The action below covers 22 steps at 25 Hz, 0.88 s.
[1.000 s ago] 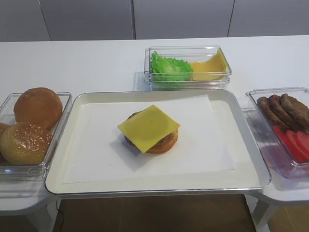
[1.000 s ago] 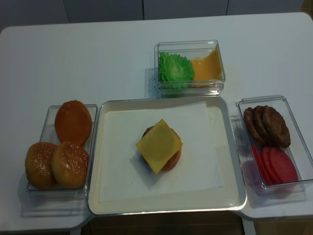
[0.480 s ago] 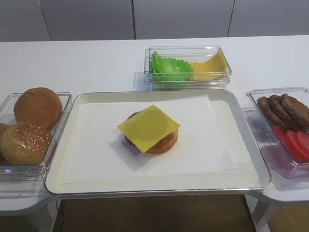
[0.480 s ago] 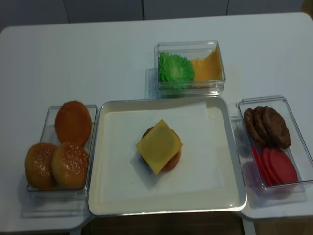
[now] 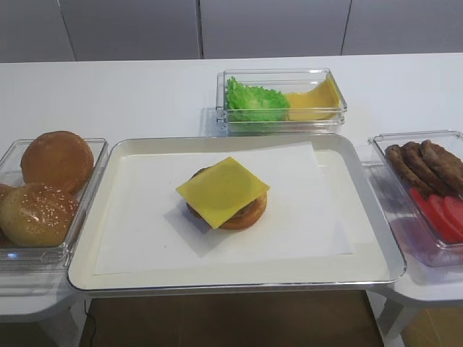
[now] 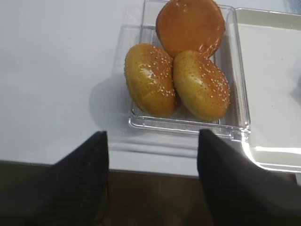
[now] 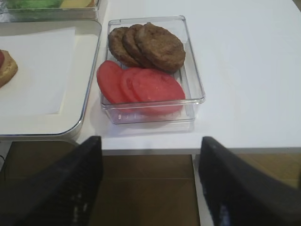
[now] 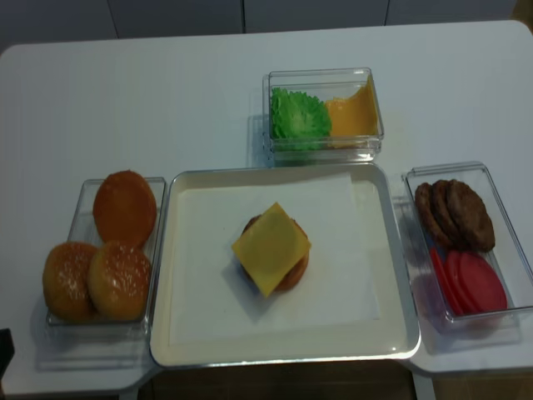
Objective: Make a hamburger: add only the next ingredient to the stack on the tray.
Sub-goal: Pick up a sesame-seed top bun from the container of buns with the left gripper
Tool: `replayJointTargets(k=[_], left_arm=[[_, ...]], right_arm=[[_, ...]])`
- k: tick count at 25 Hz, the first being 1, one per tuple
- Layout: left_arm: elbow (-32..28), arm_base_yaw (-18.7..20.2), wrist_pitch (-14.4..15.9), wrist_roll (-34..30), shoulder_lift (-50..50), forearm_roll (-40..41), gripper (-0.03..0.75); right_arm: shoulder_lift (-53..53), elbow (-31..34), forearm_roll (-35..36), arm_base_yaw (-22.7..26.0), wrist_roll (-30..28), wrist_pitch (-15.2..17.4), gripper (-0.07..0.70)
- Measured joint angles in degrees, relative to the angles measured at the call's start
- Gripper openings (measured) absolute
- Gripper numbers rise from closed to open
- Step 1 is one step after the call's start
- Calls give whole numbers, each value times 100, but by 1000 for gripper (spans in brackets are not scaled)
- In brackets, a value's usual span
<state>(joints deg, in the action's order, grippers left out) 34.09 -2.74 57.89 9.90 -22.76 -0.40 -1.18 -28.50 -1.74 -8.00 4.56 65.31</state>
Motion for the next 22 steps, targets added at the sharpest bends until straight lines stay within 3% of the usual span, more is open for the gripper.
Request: replayJointTargets(k=[6, 15, 18, 22], left_arm=[[554, 0, -340, 473, -1796, 0, 441], [1460, -44, -414, 512, -3755, -359, 441], [1490, -258, -391, 358, -4048, -637, 440], [1513, -872, -338, -517, -4222, -1327, 422]], right_arm=[[0, 0, 0, 0, 0, 0, 498], [0, 0, 0, 0, 0, 0, 498], [0, 0, 0, 0, 0, 0, 498], [0, 0, 0, 0, 0, 0, 498]])
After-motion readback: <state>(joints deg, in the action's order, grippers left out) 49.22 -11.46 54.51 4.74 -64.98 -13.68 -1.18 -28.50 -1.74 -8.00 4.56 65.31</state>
